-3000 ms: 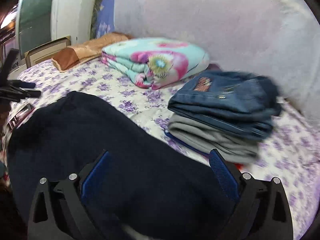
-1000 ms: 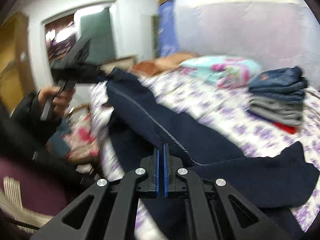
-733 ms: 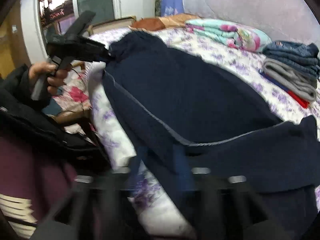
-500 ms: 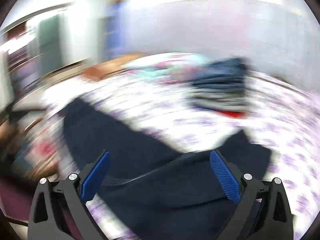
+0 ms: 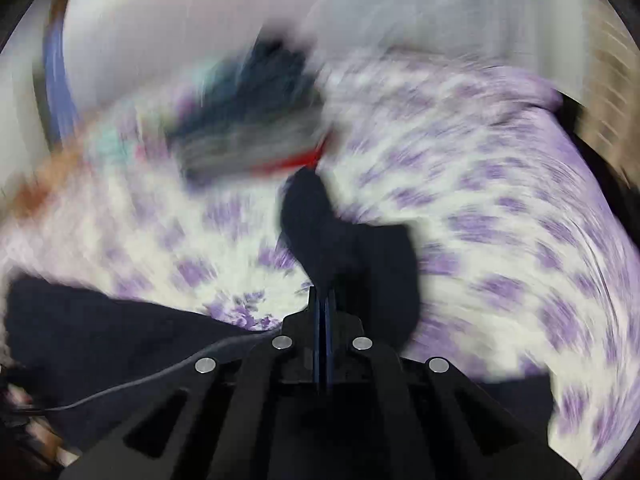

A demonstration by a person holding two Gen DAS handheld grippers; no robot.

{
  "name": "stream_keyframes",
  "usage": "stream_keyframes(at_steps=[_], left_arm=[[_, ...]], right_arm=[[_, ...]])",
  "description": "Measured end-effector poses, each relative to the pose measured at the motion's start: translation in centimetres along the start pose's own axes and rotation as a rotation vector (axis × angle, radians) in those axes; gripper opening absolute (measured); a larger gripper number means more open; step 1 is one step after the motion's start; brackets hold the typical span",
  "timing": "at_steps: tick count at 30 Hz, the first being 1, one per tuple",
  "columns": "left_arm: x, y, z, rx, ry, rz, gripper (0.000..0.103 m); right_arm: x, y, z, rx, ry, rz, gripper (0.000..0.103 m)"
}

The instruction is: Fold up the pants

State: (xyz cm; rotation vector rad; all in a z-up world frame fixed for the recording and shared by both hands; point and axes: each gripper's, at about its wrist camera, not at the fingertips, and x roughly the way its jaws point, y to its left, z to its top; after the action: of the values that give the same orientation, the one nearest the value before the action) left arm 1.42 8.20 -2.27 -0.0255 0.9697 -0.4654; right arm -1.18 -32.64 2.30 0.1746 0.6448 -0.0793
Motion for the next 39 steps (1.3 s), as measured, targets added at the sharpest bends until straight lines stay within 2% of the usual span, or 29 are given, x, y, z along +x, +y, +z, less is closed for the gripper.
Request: stream_keyframes(at_steps=[2,3,5,7,8,9,11,12,13,14,16,18,19,21,22,23,24,25,26,28,30,31,32,33,35,37,39], left_arm=[[-0.1,0.2,-0.2,0.008,0.0,-0.024,0.078],[0.3,0.0,0.2,0.012,0.0,-0.027,0.079],[0.3,-0.4,-0.2,0.03,-0.001,-0.031,0.079],[0.6,-0.4,-0.3,0.039,0.001,-0.033,0.082],[0.6,-0.5,-0.6,0.043,0.002,-0.032,0.084],[0.6,-0.8,-0.6,0.053,0.004,-0.024,0.086],[0.8,-1.1,-0.6,0.07,0.012,-0.007,0.087],[0.8,-1.2,-0.6,0.073,0.013,-0.005,0.087],[0.6,-1.2,-0.7,0.069,0.011,-0.008,0.087],[0.5,-1.0,-0.8,0.063,0.007,-0.012,0.087],[0.3,-0.8,-0.8,0.049,0.0,-0.019,0.087],[0.4,-0.8,-0.8,0.041,-0.004,-0.017,0.088],[0.5,-0.9,-0.8,0.039,-0.005,-0.015,0.088],[0.5,-1.0,-0.8,0.039,-0.005,-0.011,0.089],[0.5,-1.0,-0.8,0.038,-0.004,-0.011,0.089],[0.5,-1.0,-0.8,0.036,-0.003,-0.015,0.089],[0.4,-0.9,-0.7,0.035,-0.003,-0.02,0.089],[0.3,-0.8,-0.8,0.035,-0.004,-0.025,0.089],[0.2,-0.7,-0.8,0.037,-0.004,-0.029,0.089],[0.2,-0.6,-0.9,0.044,-0.003,-0.033,0.089],[0.3,-0.6,-0.9,0.051,0.0,-0.033,0.089],[0.4,-0.6,-0.9,0.057,0.003,-0.029,0.089],[0.4,-0.7,-1.0,0.062,0.005,-0.026,0.089],[0.5,-0.7,-1.0,0.067,0.006,-0.023,0.089],[0.6,-0.8,-1.0,0.073,0.008,-0.02,0.09],[0.5,-0.9,-0.9,0.082,0.012,-0.016,0.09],[0.1,-0.7,-1.0,0.092,0.013,0.002,0.09]], right_arm=[[-4.3,-2.5,-2.9,0.09,-0.08,0.028,0.002],[-6.2,-3.6,-5.8,0.14,-0.131,0.039,0.002],[-6.7,-4.8,-10.2,0.204,-0.171,0.018,0.003],[-4.2,-6.9,-14.2,0.332,-0.056,0.026,0.007],[-2.8,-7.9,-15.6,0.395,0.012,0.066,0.006],[-3.2,-8.0,-16.0,0.402,-0.013,0.077,0.004],[-5.0,-6.9,-15.0,0.298,-0.045,-0.035,0.027],[-6.7,-5.0,-14.1,0.161,-0.107,-0.176,0.06],[-7.6,-3.4,-13.6,0.048,-0.155,-0.27,0.087],[-8.5,-1.3,-13.3,-0.092,-0.202,-0.341,0.092],[-8.2,3.5,-13.3,-0.383,-0.212,-0.368,0.095],[-6.5,7.3,-13.8,-0.578,-0.178,-0.347,0.095],[-5.4,8.6,-13.9,-0.636,-0.163,-0.35,0.095],[-2.1,10.1,-13.5,-0.727,-0.108,-0.424,0.094],[-0.1,10.1,-13.2,-0.745,-0.067,-0.482,0.085],[0.5,9.7,-12.7,-0.72,-0.04,-0.489,0.065],[0.5,7.9,-11.2,-0.593,0.019,-0.432,0.009],[-0.7,5.3,-9.5,-0.397,0.024,-0.352,0.01],[-2.3,3.1,-8.8,-0.283,-0.011,-0.305,0.01],[-6.0,-2.6,-8.0,-0.011,-0.085,-0.26,0.011],[-8.2,-8.8,-9.7,0.311,-0.113,-0.183,0.012],[-8.0,-10.8,-10.9,0.397,-0.083,-0.176,0.014],[-6.8,-12.1,-12.5,0.442,-0.003,-0.176,0.014],[-5.9,-12.8,-13.6,0.452,0.031,-0.173,0.015],[-5.9,-12.6,-14.3,0.43,0.004,-0.163,0.015],[-6.8,-12.5,-13.5,0.412,-0.038,-0.142,0.018],[-6.5,-12.4,-12.7,0.387,-0.01,-0.185,0.017]])
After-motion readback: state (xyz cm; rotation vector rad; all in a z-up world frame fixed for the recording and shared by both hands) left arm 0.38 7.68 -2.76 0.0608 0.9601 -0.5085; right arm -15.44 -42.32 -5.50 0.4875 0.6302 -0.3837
